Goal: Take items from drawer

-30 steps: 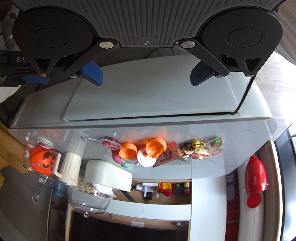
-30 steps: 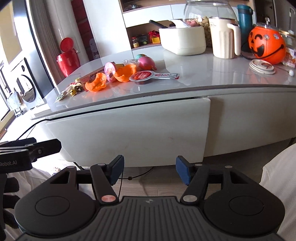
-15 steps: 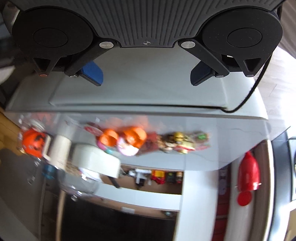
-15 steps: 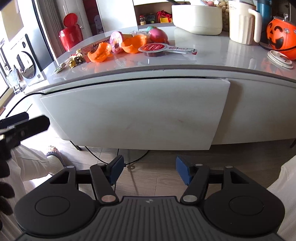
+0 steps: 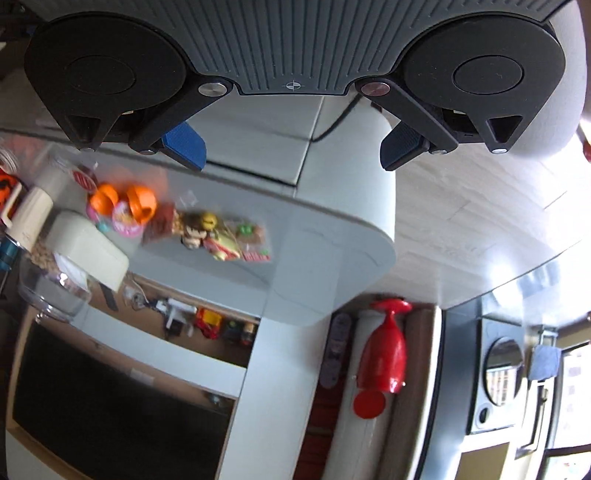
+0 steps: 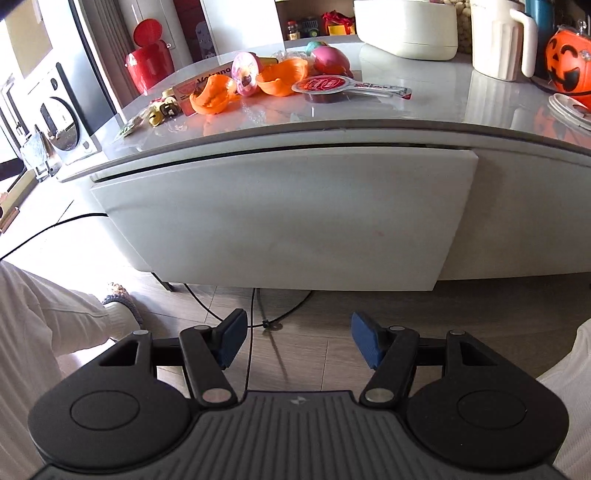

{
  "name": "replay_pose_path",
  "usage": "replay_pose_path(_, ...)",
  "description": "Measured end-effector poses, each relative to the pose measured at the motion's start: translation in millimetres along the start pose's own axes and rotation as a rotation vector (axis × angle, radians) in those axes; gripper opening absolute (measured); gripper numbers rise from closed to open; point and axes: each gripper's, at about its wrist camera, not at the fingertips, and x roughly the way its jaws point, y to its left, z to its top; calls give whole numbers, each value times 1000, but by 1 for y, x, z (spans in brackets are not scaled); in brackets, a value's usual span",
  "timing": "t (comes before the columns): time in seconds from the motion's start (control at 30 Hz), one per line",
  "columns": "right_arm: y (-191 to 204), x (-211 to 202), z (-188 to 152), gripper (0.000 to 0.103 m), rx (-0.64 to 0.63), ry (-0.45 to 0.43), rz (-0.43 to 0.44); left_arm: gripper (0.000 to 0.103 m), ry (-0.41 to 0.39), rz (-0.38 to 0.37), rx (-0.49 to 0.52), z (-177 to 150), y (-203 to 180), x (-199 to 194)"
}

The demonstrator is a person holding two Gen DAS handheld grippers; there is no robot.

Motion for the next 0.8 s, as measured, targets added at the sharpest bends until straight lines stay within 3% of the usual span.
replay_pose_path(0.07, 2, 2, -2, 63, -8, 20, 5, 103, -26, 27, -40, -3, 10, -11)
replay_pose_path(0.2, 1, 26, 21, 63, 19, 33, -23, 103, -177, 90, -125, 16, 32, -25)
replay_pose_path(0.3, 5, 55, 55, 63, -6, -40, -110, 103, -267, 106, -154, 33, 44, -33)
replay_pose_path(0.4, 5, 78, 81, 63, 9, -94, -165, 103, -285, 169, -181, 46, 55, -24)
replay_pose_path(0.57, 4, 81, 87, 64, 83, -98, -187, 103, -149, 136, -132, 56, 49, 38)
replay_pose_path(0.67, -2, 79, 83, 64, 76, -101, -159, 103, -14, 162, 6, 38, 31, 76)
replay_pose_path(0.73, -9, 75, 82, 64, 114, -89, -125, 103, 5, 158, 13, 30, 34, 73)
replay_pose_path(0.8, -14, 75, 82, 64, 144, -77, -72, 103, -20, 188, -45, 26, 52, 52)
